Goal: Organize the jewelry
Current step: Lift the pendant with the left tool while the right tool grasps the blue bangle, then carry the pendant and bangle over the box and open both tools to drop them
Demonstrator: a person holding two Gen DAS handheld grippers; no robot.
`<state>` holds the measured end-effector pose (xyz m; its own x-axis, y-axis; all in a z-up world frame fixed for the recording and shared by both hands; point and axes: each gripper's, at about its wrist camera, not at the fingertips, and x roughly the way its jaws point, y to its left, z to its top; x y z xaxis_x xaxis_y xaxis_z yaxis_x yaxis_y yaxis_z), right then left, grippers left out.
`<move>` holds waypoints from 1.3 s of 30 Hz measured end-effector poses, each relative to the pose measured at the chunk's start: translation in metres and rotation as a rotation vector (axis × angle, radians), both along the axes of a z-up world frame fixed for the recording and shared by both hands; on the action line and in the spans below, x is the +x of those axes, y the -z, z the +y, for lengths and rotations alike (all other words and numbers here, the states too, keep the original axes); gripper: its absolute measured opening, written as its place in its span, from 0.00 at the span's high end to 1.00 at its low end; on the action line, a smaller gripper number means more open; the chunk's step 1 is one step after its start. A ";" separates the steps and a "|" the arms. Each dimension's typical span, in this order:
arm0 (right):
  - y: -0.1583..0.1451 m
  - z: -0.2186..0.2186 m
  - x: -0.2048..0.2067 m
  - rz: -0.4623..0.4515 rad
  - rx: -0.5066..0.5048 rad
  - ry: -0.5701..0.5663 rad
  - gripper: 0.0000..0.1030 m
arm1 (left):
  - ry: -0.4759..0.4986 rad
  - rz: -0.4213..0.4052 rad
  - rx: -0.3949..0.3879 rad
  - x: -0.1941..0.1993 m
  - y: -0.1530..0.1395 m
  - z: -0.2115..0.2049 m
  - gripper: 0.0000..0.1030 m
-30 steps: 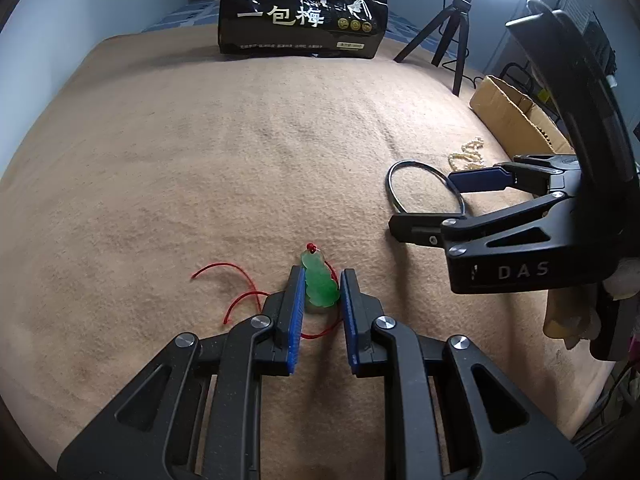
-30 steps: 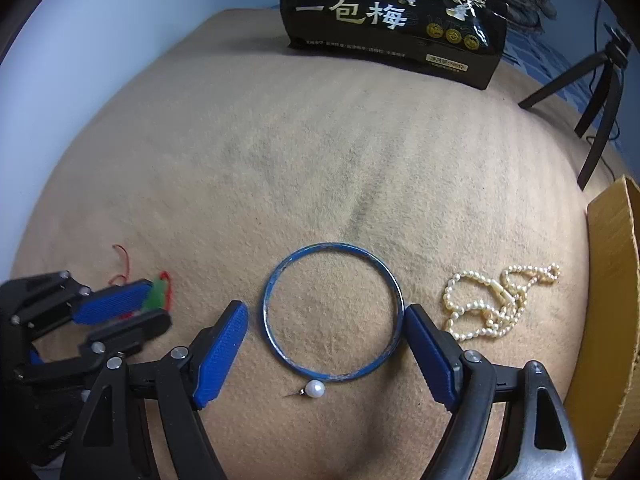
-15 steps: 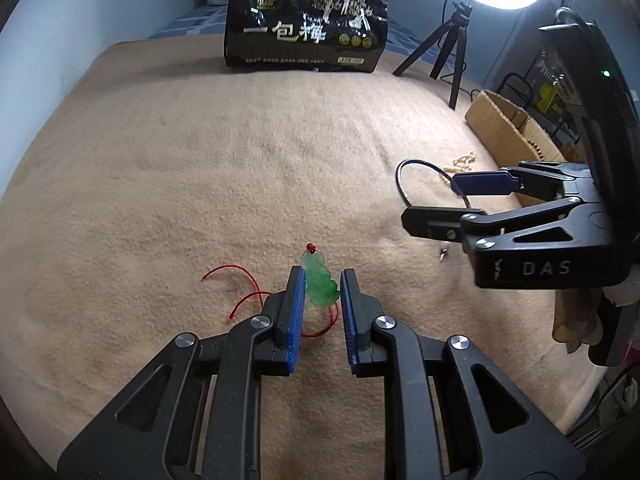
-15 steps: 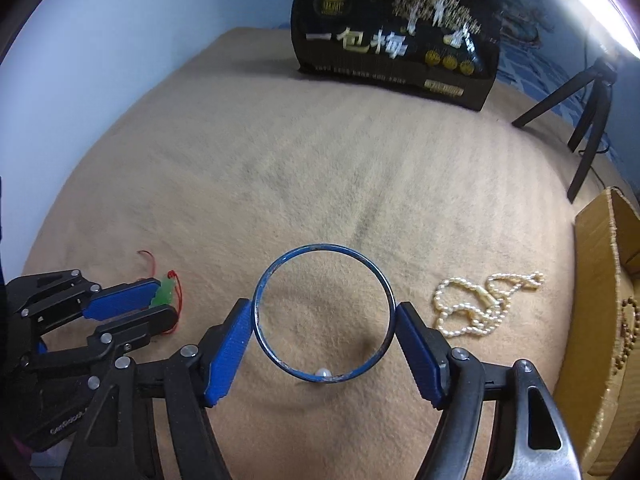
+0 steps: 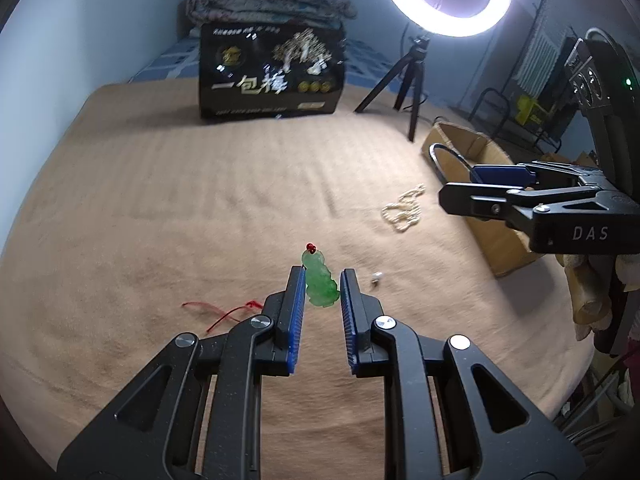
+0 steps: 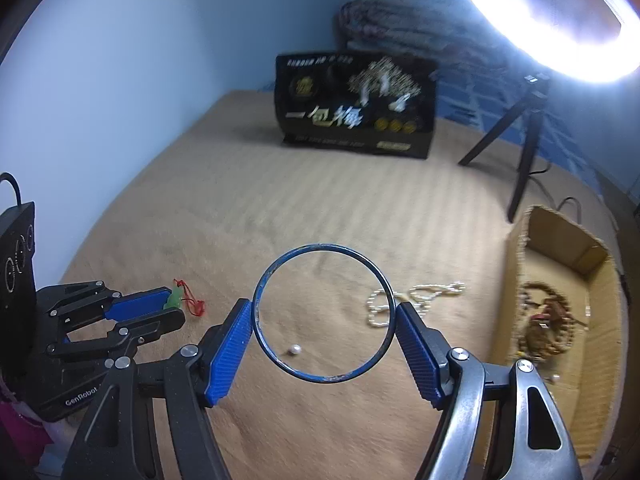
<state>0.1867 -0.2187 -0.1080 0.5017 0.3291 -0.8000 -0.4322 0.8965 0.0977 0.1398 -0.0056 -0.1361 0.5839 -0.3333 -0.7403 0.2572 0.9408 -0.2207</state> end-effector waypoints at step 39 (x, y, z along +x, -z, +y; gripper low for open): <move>-0.038 -0.214 -0.001 -0.079 -0.015 0.319 0.28 | 0.295 -0.098 -0.088 0.028 -0.057 -0.199 0.84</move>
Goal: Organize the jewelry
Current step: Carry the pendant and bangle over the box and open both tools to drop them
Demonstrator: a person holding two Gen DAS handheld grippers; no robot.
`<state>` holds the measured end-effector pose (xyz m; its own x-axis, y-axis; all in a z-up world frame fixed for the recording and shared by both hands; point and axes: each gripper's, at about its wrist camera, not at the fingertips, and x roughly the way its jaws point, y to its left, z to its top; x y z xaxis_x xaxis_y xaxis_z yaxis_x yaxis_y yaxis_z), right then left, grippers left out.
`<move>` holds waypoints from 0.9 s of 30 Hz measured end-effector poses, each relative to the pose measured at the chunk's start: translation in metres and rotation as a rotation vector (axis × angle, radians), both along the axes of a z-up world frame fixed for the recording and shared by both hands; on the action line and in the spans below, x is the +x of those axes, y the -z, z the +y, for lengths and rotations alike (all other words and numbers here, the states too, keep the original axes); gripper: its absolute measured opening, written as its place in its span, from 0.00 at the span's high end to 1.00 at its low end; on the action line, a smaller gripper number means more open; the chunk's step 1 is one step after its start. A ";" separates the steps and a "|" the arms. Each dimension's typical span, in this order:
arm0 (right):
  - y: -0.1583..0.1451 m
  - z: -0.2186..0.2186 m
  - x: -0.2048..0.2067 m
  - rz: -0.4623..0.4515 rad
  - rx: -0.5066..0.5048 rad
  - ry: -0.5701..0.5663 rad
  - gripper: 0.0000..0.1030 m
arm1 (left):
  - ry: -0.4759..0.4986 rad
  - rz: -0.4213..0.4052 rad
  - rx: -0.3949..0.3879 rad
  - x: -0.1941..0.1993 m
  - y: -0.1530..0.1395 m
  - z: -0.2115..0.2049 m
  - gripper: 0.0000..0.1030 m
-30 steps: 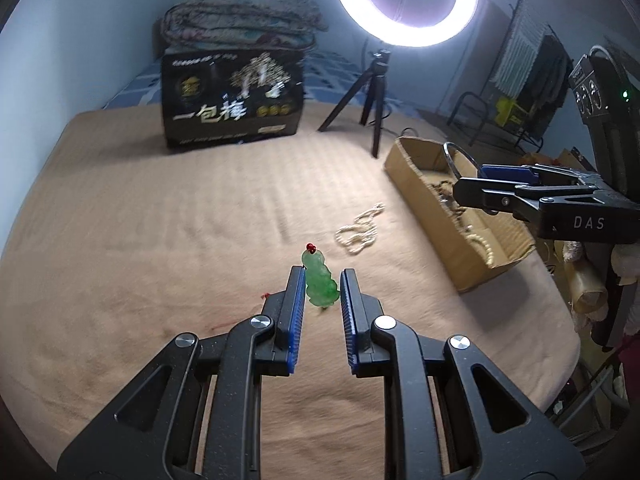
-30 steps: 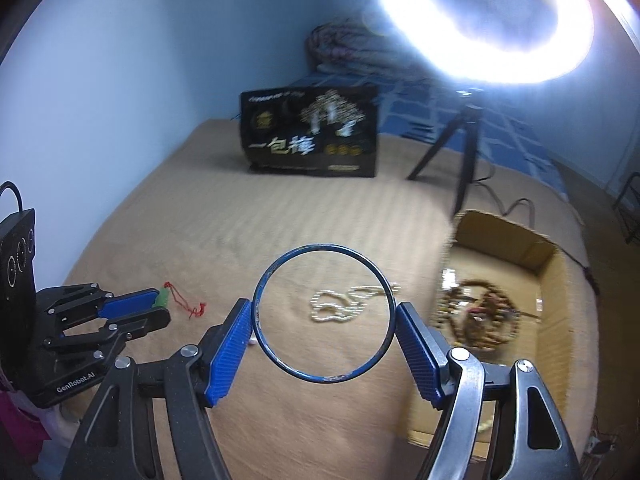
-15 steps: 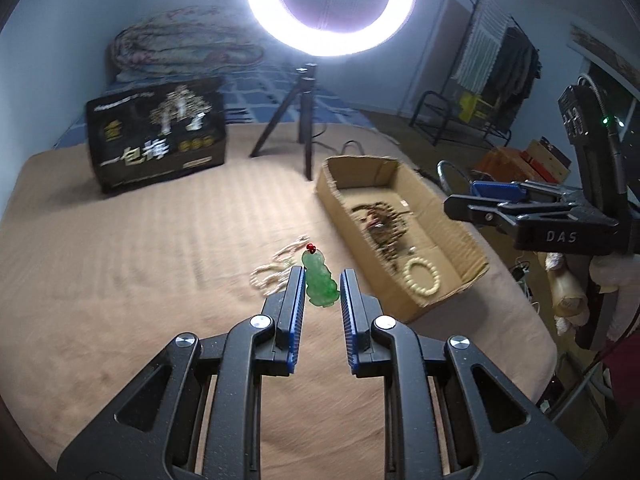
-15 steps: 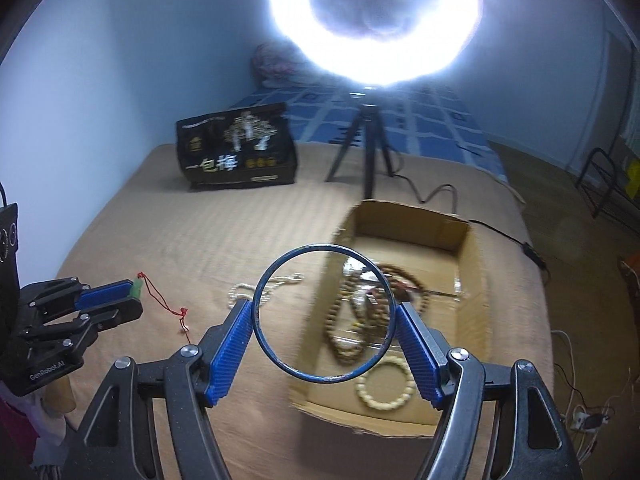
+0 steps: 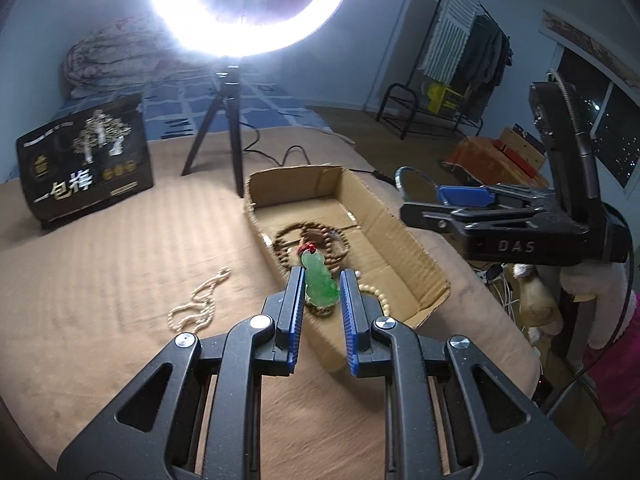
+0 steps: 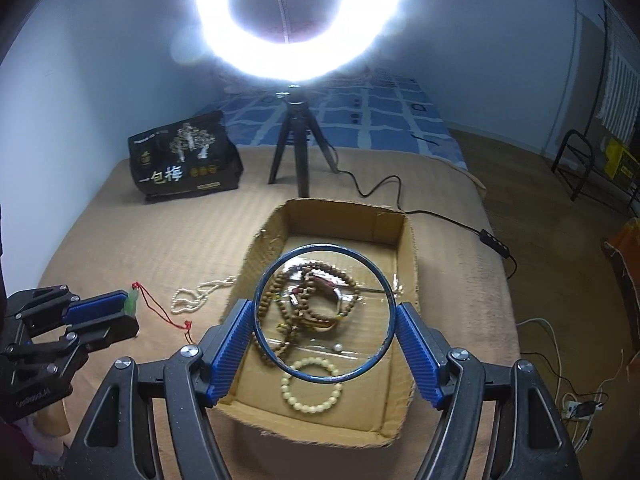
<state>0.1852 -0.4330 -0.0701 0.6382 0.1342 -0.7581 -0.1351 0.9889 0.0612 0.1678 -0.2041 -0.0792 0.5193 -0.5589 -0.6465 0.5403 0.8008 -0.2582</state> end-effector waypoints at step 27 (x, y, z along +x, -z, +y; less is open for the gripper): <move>0.047 -0.028 0.071 0.069 0.001 0.066 0.28 | 0.068 0.032 -0.073 0.044 0.001 -0.061 0.84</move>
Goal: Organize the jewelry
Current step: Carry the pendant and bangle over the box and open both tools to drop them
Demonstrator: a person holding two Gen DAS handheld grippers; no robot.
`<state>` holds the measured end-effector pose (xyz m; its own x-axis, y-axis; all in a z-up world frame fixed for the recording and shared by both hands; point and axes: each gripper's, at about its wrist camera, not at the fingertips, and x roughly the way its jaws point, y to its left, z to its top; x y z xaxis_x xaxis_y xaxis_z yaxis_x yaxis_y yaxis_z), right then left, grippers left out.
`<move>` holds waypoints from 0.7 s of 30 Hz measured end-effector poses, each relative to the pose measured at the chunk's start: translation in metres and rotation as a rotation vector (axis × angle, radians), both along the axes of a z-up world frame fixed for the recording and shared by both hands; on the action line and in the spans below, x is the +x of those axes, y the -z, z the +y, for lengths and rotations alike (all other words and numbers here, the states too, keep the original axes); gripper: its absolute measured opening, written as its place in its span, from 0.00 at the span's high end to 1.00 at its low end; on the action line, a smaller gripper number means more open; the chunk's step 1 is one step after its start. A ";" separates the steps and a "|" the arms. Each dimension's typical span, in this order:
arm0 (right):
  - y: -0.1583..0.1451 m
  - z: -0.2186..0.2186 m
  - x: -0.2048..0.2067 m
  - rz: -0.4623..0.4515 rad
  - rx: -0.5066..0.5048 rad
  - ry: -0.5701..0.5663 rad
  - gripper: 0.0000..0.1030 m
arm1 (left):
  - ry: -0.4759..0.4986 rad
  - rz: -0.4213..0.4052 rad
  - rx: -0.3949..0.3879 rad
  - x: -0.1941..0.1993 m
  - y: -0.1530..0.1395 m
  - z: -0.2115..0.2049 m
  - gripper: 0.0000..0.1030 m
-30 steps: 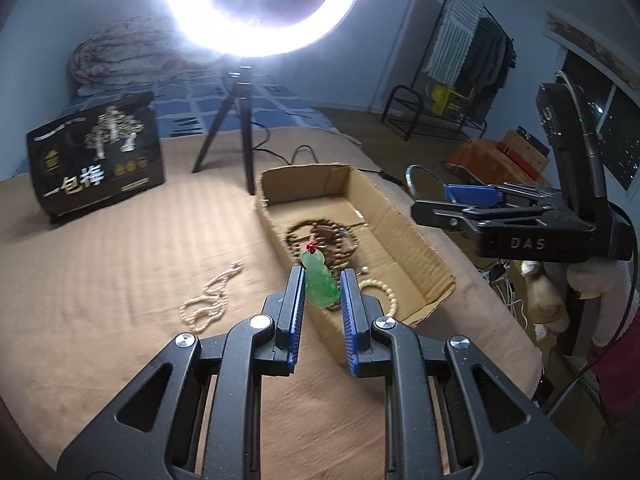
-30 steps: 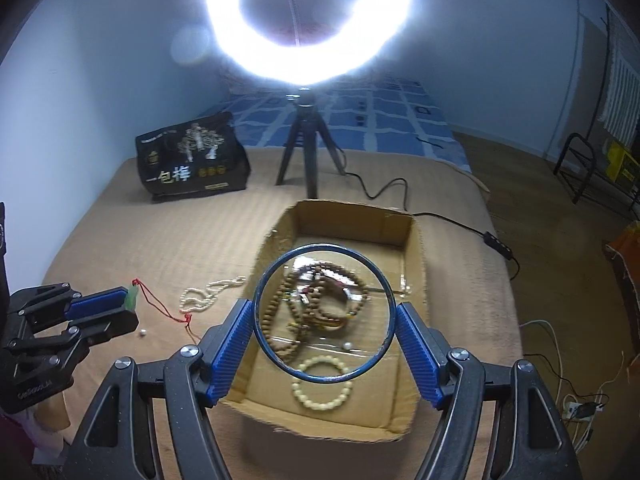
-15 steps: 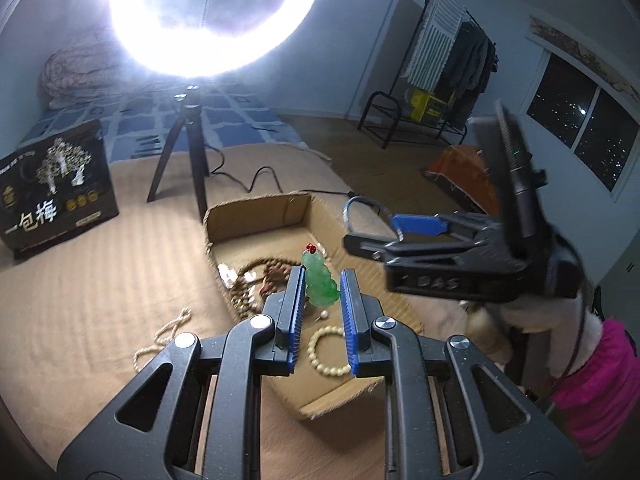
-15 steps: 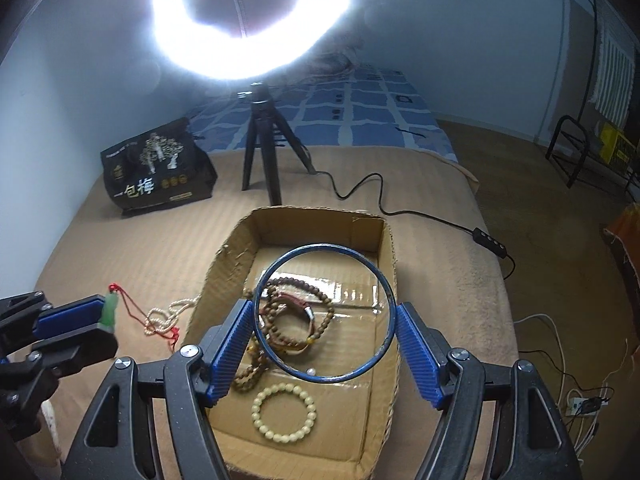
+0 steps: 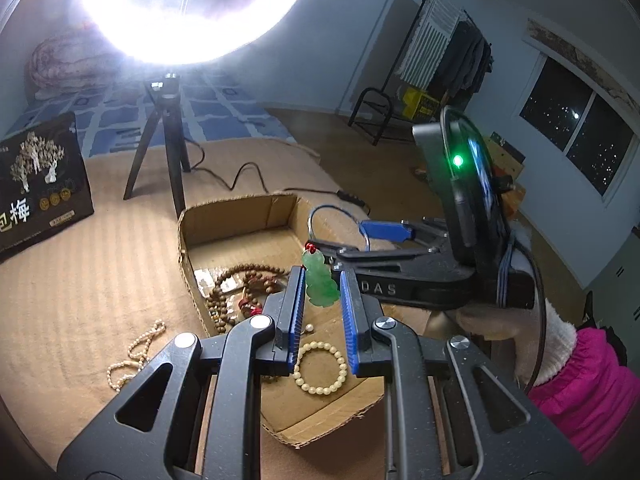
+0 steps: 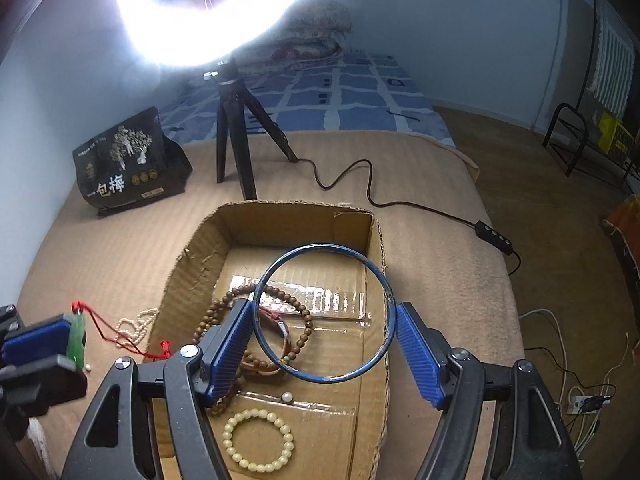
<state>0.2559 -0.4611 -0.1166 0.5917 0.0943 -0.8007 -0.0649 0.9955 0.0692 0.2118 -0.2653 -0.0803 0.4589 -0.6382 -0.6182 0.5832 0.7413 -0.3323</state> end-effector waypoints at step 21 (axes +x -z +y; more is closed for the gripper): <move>0.004 0.004 0.008 0.003 -0.020 0.024 0.21 | -0.012 0.025 0.095 -0.008 0.031 -0.001 0.68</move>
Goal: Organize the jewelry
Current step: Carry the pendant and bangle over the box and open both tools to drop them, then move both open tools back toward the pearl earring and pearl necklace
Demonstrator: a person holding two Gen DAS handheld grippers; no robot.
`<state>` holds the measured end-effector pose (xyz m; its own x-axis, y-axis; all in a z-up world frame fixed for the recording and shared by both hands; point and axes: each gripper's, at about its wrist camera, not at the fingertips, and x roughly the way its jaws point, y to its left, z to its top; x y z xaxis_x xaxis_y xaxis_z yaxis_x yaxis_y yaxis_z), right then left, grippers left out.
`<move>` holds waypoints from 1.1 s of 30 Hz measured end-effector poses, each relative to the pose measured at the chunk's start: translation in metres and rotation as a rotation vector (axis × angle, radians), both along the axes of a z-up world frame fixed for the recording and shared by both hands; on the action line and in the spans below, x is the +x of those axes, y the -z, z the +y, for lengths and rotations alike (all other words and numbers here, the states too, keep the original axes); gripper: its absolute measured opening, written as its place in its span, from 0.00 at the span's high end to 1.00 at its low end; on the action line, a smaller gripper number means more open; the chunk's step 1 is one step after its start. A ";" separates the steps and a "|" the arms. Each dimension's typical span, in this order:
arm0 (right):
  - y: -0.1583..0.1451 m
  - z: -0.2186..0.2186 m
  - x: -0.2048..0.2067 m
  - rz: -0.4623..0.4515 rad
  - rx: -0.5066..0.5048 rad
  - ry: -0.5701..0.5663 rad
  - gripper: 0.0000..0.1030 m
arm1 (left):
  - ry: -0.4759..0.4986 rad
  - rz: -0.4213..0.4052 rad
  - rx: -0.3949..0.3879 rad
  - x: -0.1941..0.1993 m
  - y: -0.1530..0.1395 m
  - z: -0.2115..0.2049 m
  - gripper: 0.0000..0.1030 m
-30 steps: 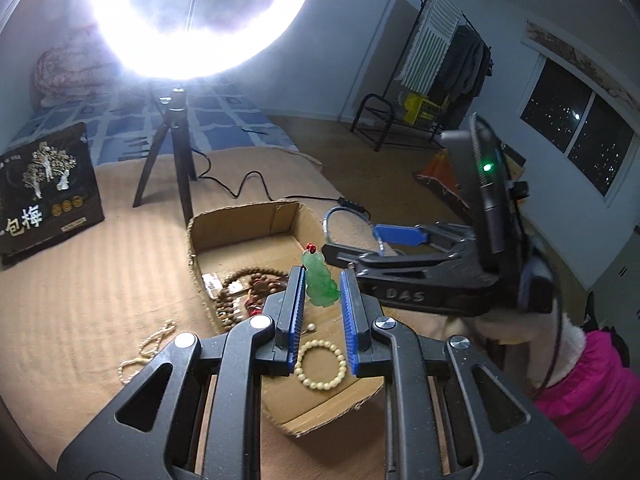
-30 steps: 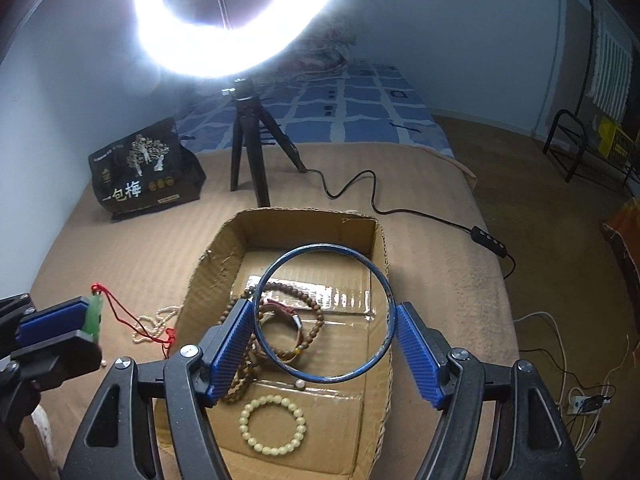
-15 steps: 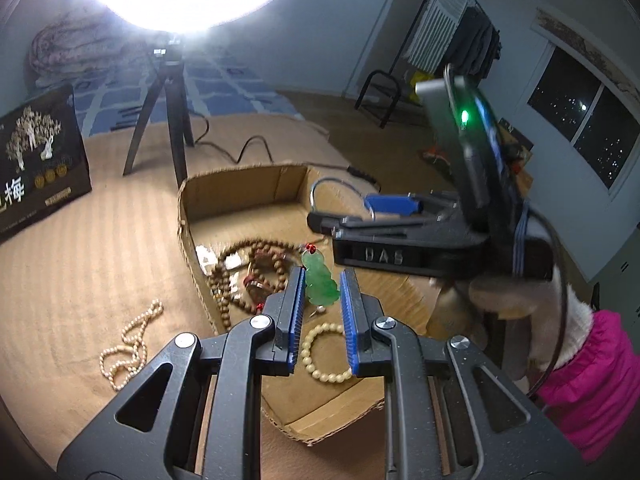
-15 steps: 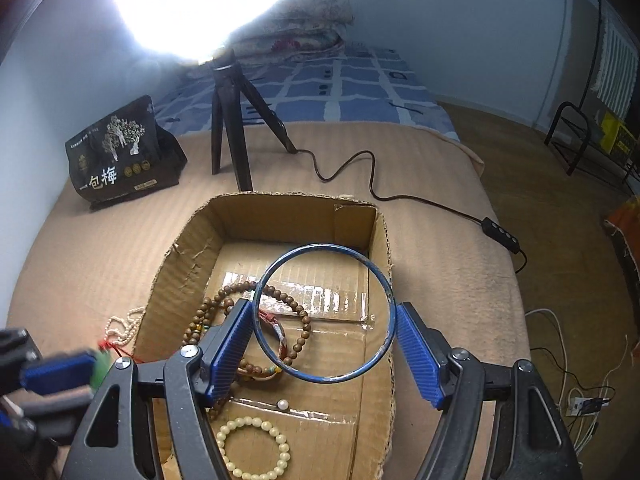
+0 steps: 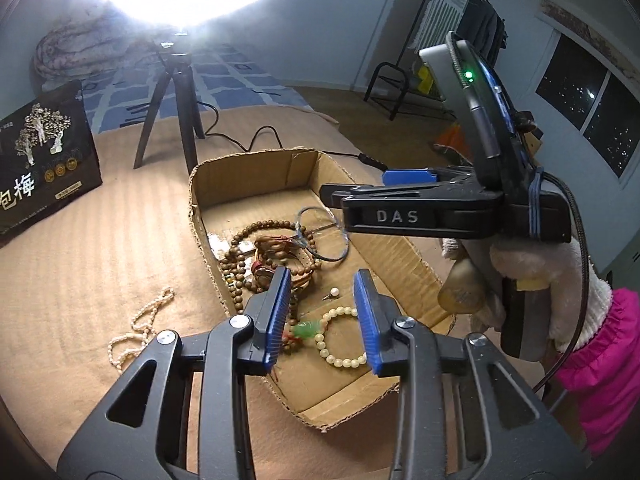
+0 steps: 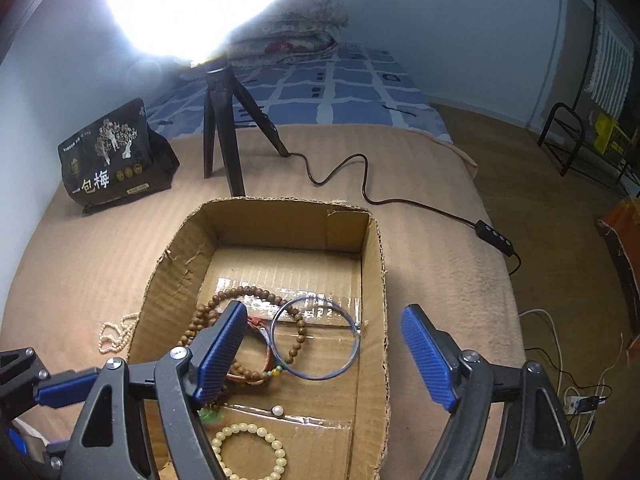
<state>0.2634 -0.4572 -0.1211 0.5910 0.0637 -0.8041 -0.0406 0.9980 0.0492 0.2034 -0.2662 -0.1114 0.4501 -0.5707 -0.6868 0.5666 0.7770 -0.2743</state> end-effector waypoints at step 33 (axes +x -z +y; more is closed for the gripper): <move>-0.049 0.101 -0.041 -0.074 0.061 -0.181 0.21 | -0.211 -0.026 0.033 -0.022 -0.015 0.145 0.68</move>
